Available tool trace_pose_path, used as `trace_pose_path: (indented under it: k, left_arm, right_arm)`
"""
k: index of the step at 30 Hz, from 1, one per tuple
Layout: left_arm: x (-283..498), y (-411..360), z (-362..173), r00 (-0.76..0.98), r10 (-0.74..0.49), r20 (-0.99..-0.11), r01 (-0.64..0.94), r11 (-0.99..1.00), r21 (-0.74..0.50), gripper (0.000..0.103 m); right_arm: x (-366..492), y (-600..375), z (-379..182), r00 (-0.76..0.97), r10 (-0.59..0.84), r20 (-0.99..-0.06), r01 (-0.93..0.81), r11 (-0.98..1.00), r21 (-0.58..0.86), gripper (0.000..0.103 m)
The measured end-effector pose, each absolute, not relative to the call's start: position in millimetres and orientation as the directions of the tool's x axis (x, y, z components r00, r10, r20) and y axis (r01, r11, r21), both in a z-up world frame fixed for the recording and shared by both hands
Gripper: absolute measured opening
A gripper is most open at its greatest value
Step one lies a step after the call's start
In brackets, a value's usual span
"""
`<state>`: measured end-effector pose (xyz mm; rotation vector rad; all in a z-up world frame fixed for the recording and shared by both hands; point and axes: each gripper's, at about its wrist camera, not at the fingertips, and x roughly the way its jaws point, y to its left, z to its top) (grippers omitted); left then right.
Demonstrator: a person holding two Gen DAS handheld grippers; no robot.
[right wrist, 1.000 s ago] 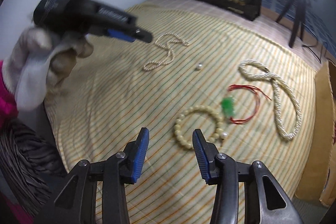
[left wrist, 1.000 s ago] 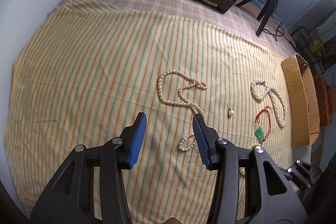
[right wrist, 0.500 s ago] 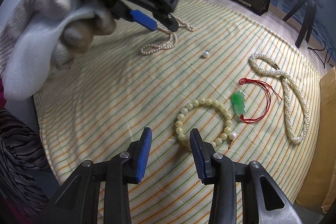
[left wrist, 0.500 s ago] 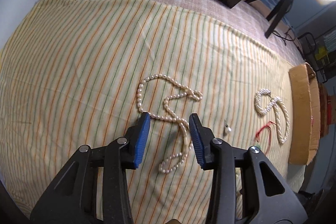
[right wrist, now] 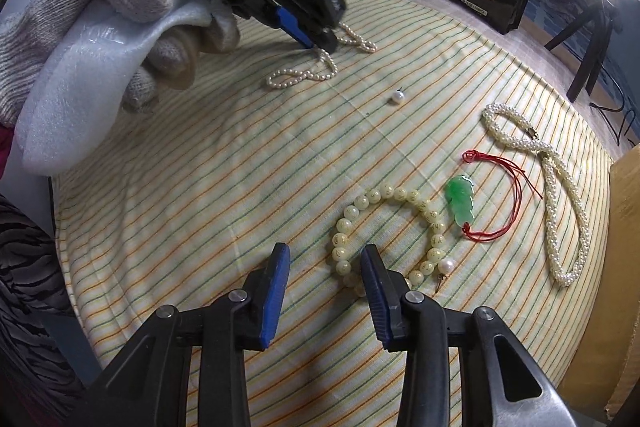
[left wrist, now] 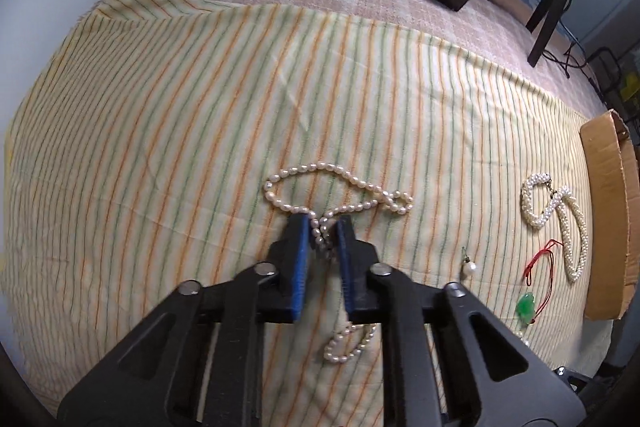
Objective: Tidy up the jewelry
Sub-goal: 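Grasp pearl necklace with left tool while right tool grasps cream bead bracelet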
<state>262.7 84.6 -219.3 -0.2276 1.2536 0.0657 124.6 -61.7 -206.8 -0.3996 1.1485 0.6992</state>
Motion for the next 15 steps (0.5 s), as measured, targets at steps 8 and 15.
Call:
trace_pose_path:
  k: [8,15]
  left_arm:
    - [258.5,95.6,-216.0,0.326,-0.097,-0.940,-0.181,0.970,-0.163,0.006]
    - [246.3,114.1,-201.0,0.361,-0.097,-0.928,-0.211,0.960,-0.182,0.006]
  right_arm:
    - [124.3,-63.1,-203.9,0.255,0.300,-0.919,-0.681,0.731,0.050,0.005]
    - [125.1,-75.6,-188.3,0.251,0.358,-0.899,-0.663,0.740,0.109,0.005]
